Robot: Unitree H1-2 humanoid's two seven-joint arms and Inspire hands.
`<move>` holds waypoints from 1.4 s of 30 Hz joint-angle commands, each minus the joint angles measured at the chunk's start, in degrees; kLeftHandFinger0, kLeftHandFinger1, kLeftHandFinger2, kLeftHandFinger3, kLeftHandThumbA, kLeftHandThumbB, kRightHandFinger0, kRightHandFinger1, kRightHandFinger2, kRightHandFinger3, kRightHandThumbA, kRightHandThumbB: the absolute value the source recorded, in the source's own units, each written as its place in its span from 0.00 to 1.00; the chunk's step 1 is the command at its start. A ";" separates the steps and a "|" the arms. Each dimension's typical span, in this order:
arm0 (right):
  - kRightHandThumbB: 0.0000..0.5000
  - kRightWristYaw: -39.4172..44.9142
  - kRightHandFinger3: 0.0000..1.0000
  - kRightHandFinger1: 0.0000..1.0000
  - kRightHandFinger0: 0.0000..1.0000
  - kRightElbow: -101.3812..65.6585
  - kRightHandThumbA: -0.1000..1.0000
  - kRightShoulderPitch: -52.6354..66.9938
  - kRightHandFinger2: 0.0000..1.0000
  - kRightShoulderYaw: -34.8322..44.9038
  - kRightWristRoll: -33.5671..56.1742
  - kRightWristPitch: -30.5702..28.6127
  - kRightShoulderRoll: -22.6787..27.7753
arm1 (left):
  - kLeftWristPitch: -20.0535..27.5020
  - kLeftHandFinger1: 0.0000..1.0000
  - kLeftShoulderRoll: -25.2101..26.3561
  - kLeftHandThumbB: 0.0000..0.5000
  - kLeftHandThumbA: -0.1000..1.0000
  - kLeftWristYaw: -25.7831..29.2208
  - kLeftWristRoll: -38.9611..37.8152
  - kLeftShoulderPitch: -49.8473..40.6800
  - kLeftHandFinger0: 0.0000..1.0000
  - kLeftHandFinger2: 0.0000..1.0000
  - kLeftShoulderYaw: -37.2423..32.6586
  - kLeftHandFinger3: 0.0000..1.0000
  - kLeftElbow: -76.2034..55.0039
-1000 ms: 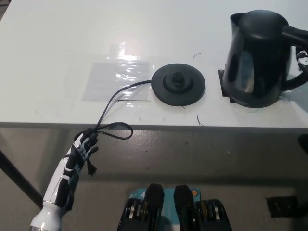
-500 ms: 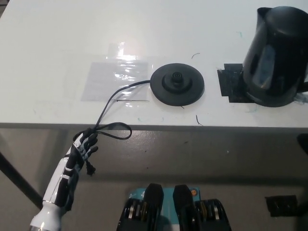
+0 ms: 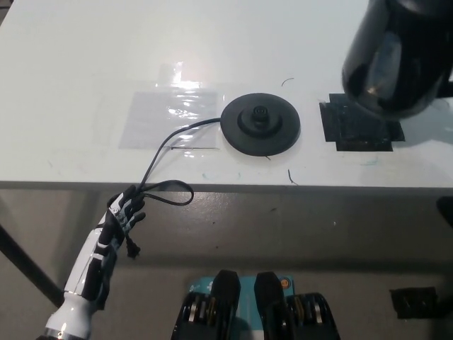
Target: A kettle and its base are kept separately on the desk infront of the robot and the robot uses its right hand to lift the kettle by its handle and places it on its base to align it correctly.
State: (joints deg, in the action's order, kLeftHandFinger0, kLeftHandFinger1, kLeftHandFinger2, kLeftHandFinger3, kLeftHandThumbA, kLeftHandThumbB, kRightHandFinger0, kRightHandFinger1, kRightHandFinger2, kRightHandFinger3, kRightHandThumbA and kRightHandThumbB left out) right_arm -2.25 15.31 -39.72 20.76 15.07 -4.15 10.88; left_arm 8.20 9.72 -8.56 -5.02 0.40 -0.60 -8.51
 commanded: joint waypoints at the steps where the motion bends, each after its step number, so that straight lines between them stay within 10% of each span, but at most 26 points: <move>1: 0.24 -0.31 0.17 0.10 0.00 -4.59 0.00 -6.73 0.47 -2.07 0.87 -1.27 -1.06 | 0.96 1.00 1.13 0.22 1.00 -0.97 0.39 0.60 1.00 1.00 -0.10 1.00 -1.38; 17: 0.27 -2.45 0.40 0.24 0.00 6.53 0.00 -11.12 0.57 -8.12 -3.39 -6.14 -8.50 | 0.49 1.00 1.29 0.19 1.00 -1.42 0.18 0.45 1.00 1.00 -0.03 1.00 -1.42; 25: 0.30 -3.17 0.22 0.11 0.00 13.02 0.00 -13.51 0.42 -8.91 -4.68 -10.16 -11.57 | 0.61 1.00 1.12 0.20 1.00 -1.54 0.22 0.10 1.00 1.00 0.08 1.00 -1.34; 42: 0.21 -8.49 0.28 0.12 0.00 21.03 0.00 -16.88 0.44 -8.53 -7.31 -10.30 -13.19 | 1.13 1.00 1.04 0.23 1.00 -1.67 0.04 0.26 1.00 1.00 0.23 1.00 -1.13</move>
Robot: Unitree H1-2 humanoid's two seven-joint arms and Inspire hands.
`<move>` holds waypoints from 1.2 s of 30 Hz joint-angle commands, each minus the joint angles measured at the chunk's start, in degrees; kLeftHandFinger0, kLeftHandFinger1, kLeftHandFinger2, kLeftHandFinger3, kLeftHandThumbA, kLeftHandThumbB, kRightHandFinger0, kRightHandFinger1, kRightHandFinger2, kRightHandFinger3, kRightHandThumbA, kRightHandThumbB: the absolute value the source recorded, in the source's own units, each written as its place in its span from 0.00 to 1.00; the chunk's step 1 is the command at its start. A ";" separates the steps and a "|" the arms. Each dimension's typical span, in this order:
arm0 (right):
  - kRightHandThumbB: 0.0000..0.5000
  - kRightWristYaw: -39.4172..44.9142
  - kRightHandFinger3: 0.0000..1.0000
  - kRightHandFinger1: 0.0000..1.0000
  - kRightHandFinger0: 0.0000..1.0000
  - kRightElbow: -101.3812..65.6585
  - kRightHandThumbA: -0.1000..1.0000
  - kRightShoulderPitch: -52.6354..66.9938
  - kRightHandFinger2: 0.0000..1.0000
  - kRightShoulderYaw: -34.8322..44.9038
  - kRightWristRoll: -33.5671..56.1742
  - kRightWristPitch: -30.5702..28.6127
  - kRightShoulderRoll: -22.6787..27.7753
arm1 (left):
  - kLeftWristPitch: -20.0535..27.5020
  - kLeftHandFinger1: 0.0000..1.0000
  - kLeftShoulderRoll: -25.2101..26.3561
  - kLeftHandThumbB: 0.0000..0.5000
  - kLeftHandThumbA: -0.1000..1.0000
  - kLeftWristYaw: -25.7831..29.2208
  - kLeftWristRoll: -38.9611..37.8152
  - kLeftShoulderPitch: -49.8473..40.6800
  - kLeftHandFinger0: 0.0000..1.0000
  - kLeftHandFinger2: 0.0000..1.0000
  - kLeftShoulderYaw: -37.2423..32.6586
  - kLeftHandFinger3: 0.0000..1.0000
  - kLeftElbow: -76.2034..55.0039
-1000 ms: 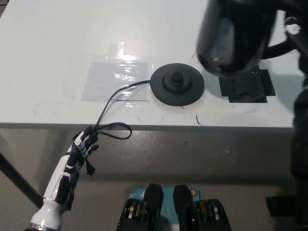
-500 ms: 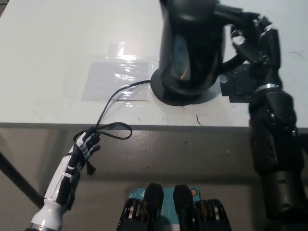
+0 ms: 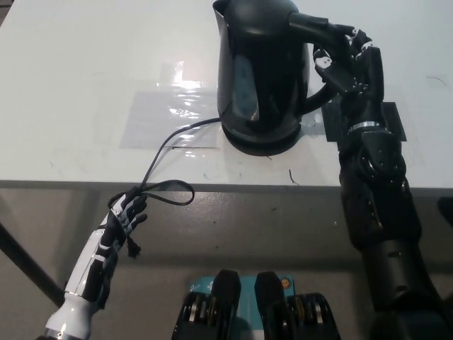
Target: A kettle and its base are kept separately on the desk infront of the robot and the robot uses its right hand to lift the kettle by its handle and places it on its base to align it correctly.
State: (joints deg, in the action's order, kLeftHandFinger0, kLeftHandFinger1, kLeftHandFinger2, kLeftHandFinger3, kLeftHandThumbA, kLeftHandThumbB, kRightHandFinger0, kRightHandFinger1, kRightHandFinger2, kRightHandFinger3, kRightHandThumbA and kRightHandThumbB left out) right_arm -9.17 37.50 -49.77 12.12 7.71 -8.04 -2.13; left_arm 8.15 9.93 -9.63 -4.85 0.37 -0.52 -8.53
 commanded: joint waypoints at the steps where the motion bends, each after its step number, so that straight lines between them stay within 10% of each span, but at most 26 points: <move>1: 0.22 -1.68 0.28 0.12 0.00 -0.87 0.00 -6.89 0.45 0.10 0.04 -6.60 -0.19 | 1.26 1.00 0.84 0.23 1.00 -0.66 -0.35 0.28 1.00 1.00 0.20 1.00 -1.00; 36: 0.23 1.05 0.13 0.15 0.00 -5.35 0.00 -1.29 0.45 0.71 4.00 -8.22 -1.42 | 0.50 1.00 1.08 0.19 1.00 -0.67 0.09 0.59 1.00 1.00 0.30 1.00 -1.45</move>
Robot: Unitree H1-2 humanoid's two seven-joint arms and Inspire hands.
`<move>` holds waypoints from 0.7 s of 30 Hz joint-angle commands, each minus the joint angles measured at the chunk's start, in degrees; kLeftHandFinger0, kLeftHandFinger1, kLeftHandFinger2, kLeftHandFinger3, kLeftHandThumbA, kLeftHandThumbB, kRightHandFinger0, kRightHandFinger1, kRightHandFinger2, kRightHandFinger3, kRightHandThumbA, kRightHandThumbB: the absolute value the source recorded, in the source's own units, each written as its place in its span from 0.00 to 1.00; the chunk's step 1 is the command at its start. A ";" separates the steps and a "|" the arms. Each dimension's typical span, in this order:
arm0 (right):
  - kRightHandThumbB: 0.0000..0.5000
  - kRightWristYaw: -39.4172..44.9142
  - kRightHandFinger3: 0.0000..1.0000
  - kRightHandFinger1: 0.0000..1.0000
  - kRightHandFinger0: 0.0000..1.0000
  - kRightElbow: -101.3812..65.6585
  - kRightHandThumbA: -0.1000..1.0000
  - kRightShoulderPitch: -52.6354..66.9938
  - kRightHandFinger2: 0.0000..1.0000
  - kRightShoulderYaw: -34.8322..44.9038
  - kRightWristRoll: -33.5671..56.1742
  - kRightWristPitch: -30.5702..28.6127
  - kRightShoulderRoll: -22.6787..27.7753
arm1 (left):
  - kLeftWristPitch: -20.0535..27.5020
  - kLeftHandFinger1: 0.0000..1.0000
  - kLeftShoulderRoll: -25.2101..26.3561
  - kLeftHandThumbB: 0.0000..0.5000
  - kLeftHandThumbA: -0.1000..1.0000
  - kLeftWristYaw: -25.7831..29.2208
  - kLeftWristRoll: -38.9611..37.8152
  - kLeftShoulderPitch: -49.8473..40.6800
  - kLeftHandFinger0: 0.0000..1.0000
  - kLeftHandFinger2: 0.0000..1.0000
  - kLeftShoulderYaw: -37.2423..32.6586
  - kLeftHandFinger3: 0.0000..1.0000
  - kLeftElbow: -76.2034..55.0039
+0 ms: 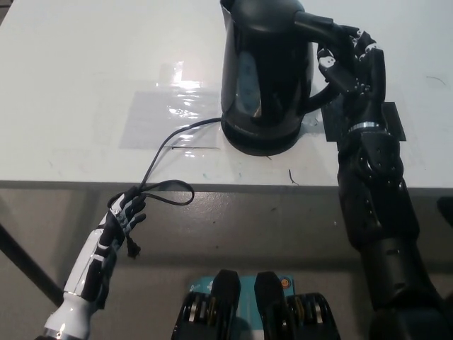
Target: A kettle and its base are kept separately on the desk infront of the robot and the robot uses its right hand to lift the kettle by its handle and places it on its base to align it correctly.
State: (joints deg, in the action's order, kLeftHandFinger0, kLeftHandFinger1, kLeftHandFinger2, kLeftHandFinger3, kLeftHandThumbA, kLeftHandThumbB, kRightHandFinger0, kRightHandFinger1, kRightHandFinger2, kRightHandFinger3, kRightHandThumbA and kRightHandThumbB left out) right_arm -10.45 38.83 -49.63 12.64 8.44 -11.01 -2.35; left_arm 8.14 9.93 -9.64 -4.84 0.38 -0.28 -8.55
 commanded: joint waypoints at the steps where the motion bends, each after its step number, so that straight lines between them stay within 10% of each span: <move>1: 0.23 2.27 0.13 0.16 0.00 -7.13 0.00 -1.15 0.46 0.11 3.18 -5.14 -1.26 | 0.46 1.00 1.06 0.19 1.00 -0.66 0.08 0.59 1.00 1.00 0.05 1.00 -1.43; 21: 0.18 1.79 0.18 0.12 0.00 -8.91 0.00 1.40 0.42 -1.00 1.75 -4.13 -1.72 | 1.07 1.00 1.03 0.18 1.00 -0.93 -0.48 0.90 1.00 1.00 0.05 1.00 -0.94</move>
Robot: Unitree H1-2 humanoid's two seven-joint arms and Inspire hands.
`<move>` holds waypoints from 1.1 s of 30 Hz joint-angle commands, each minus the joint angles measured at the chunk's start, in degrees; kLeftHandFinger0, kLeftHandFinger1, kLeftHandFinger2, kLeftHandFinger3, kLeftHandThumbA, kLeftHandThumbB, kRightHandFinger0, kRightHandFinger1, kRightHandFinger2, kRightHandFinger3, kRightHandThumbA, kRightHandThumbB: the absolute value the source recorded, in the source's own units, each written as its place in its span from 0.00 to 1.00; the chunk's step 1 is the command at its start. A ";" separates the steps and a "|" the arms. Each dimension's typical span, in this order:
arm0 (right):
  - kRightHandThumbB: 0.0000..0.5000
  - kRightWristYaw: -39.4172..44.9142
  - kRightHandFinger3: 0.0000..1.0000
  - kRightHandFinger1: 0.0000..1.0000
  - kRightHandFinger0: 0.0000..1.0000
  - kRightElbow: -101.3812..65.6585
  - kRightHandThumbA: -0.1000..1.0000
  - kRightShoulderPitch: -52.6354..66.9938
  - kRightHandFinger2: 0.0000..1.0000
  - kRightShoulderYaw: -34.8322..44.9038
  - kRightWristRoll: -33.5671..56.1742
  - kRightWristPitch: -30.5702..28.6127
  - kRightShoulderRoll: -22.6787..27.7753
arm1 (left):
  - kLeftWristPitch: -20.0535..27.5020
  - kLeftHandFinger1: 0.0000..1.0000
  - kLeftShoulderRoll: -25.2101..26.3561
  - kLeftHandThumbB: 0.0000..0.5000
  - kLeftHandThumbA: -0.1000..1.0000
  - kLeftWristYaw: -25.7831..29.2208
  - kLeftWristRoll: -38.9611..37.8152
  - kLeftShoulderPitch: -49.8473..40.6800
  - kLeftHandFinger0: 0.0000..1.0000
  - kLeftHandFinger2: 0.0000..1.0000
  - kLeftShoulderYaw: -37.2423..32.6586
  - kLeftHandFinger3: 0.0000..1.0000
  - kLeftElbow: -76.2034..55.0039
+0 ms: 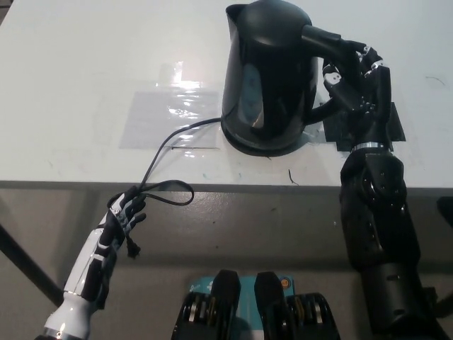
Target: A kettle and its base are kept separately on the desk infront of the robot and the robot uses its right hand to lift the kettle by its handle and places it on its base to align it correctly.
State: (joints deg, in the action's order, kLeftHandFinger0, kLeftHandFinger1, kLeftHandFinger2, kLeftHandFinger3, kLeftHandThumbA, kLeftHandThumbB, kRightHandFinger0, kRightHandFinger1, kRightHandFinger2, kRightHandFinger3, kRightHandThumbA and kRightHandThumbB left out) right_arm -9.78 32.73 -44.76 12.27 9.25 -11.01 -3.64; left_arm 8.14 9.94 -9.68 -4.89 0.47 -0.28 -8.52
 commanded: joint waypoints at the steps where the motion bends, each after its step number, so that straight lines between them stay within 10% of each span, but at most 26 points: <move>1: 0.19 1.06 0.18 0.12 0.00 -2.52 0.00 -3.59 0.42 -0.63 0.89 -4.15 -0.39 | 1.10 1.00 1.00 0.18 0.99 -0.87 -0.45 0.72 1.00 1.00 0.08 1.00 -0.97; 33: 0.22 -1.85 0.08 0.04 0.00 13.86 0.00 -10.91 0.36 -2.33 -2.33 -9.77 -0.44 | 0.83 1.00 0.91 0.25 1.00 -0.62 -0.41 1.45 1.00 1.00 0.32 1.00 -1.06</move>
State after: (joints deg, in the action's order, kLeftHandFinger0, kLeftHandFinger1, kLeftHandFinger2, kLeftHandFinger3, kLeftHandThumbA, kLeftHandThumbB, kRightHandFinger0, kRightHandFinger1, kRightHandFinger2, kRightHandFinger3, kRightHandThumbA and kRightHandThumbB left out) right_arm -12.17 47.28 -51.56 10.71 6.61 -17.92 -2.94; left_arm 8.13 9.98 -9.68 -4.92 0.70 -0.14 -8.52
